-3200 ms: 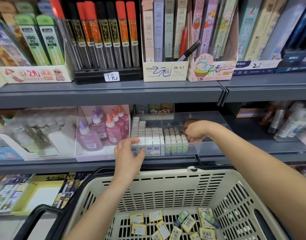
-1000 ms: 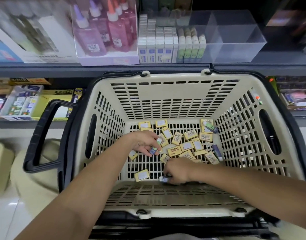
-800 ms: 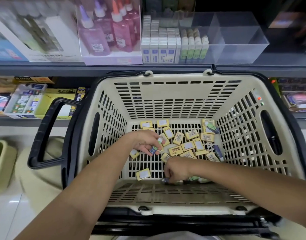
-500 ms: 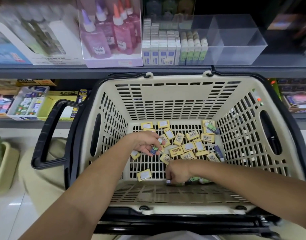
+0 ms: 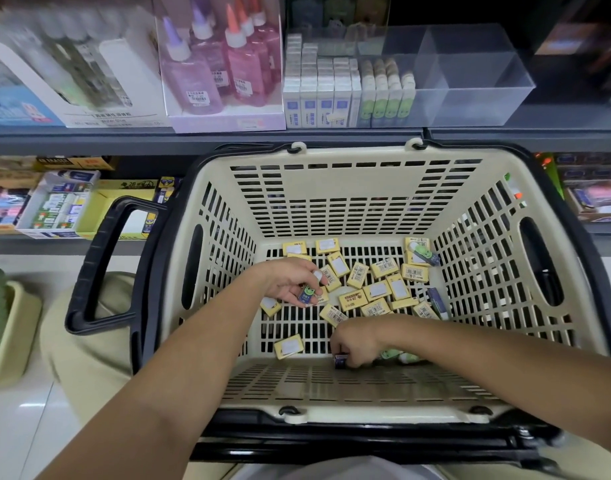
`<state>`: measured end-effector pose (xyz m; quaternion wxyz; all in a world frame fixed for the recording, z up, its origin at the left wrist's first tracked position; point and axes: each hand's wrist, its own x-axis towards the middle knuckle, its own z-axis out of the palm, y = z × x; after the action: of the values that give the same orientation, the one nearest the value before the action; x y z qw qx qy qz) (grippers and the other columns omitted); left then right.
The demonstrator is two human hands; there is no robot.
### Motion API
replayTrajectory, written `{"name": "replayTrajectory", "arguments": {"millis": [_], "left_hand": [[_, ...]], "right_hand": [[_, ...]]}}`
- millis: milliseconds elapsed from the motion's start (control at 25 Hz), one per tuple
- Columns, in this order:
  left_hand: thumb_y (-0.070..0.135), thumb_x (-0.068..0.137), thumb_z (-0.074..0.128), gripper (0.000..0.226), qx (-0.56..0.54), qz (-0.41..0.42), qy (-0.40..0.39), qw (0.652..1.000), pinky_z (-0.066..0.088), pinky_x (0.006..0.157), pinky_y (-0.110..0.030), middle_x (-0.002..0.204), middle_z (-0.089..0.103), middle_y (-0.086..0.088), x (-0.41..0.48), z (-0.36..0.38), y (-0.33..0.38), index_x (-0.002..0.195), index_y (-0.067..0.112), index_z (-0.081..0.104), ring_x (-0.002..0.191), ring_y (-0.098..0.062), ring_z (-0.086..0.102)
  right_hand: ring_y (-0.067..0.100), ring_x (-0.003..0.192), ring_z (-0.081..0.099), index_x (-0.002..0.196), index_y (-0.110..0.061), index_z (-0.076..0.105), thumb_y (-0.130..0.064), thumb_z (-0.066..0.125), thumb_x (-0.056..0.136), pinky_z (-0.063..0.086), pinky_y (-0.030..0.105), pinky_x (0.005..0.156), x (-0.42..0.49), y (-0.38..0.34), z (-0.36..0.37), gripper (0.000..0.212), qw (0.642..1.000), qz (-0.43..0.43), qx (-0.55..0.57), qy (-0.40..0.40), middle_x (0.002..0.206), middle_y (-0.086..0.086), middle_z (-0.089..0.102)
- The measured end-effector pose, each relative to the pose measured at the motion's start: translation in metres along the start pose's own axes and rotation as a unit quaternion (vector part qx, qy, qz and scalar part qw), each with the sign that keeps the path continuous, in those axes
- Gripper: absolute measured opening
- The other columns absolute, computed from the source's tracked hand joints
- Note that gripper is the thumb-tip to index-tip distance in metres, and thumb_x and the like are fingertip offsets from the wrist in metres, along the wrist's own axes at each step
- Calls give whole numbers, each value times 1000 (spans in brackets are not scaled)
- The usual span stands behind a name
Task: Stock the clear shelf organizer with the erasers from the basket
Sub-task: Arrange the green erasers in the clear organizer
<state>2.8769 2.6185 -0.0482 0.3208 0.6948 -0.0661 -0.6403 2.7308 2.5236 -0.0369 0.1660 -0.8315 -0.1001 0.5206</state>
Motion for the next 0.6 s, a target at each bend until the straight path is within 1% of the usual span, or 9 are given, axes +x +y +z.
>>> {"name": "replayTrajectory", "arguments": {"millis": [120, 160, 240, 320, 360, 440, 520, 560, 600], "left_hand": [[1, 84, 61, 20, -5, 0, -1, 1000, 56, 68, -28, 87, 67, -5, 0, 0, 1, 98, 15, 62, 75, -16, 66], [1, 84, 61, 21, -5, 0, -1, 1000, 56, 68, -28, 87, 67, -5, 0, 0, 1, 99, 15, 62, 75, -16, 67], [1, 83, 61, 21, -6, 0, -3, 1000, 56, 70, -29, 89, 67, -5, 0, 0, 0, 100, 15, 62, 76, -17, 67], [1, 83, 61, 21, -6, -2, -4, 1000, 56, 75, -32, 94, 67, -7, 0, 1, 0, 100, 15, 62, 80, -19, 67], [1, 84, 60, 21, -8, -2, -3, 1000, 56, 79, -33, 98, 67, -8, -1, 2, 0, 100, 15, 62, 83, -20, 68], [2, 86, 56, 22, -26, 3, -5, 1000, 55, 83, -36, 105, 65, -11, -2, 3, 2, 103, 14, 61, 88, -25, 68], [6, 88, 52, 19, -70, 15, -25, 997, 56, 83, -38, 107, 64, -13, -2, 4, 4, 105, 10, 58, 86, -27, 68], [10, 89, 51, 16, -102, 22, -40, 994, 56, 81, -39, 104, 65, -13, -2, 4, 5, 105, 9, 56, 85, -27, 68], [15, 91, 52, 16, -135, 27, -54, 989, 57, 79, -40, 101, 66, -12, -3, 4, 6, 105, 9, 55, 85, -28, 68]], "right_hand": [[20, 86, 51, 120, -6, 52, -6, 59, 85, 41, 27, 70, -7, 8, -3, 36, 997, -15, 78, -1, 116, 13, 57], [19, 83, 50, 119, -7, 52, -4, 59, 84, 42, 28, 68, -8, 11, -2, 36, 994, -15, 107, -6, 111, 11, 56], [16, 77, 51, 120, -7, 52, -4, 60, 83, 43, 25, 63, -10, 11, 0, 37, 993, -13, 115, -20, 97, 3, 53], [15, 74, 52, 116, -5, 57, -7, 63, 83, 40, 20, 57, -9, 12, -4, 34, 991, -27, 131, 6, 91, 2, 56], [13, 75, 53, 113, -6, 60, -8, 65, 82, 40, 18, 59, -10, 14, -9, 31, 984, -39, 167, 37, 91, 2, 59], [6, 79, 57, 111, -8, 62, -9, 67, 83, 43, 11, 68, -14, 20, -25, 29, 950, -48, 284, 119, 92, -3, 62], [10, 90, 62, 111, -10, 63, -9, 67, 83, 47, 14, 79, -19, 29, -41, 29, 892, -36, 404, 198, 99, -2, 66], [13, 90, 64, 111, -10, 63, -9, 67, 83, 49, 16, 78, -20, 32, -46, 28, 862, -29, 452, 227, 101, 2, 68], [13, 85, 65, 112, -10, 63, -9, 66, 84, 50, 16, 72, -21, 34, -49, 28, 835, -26, 489, 251, 99, 4, 69]]}}
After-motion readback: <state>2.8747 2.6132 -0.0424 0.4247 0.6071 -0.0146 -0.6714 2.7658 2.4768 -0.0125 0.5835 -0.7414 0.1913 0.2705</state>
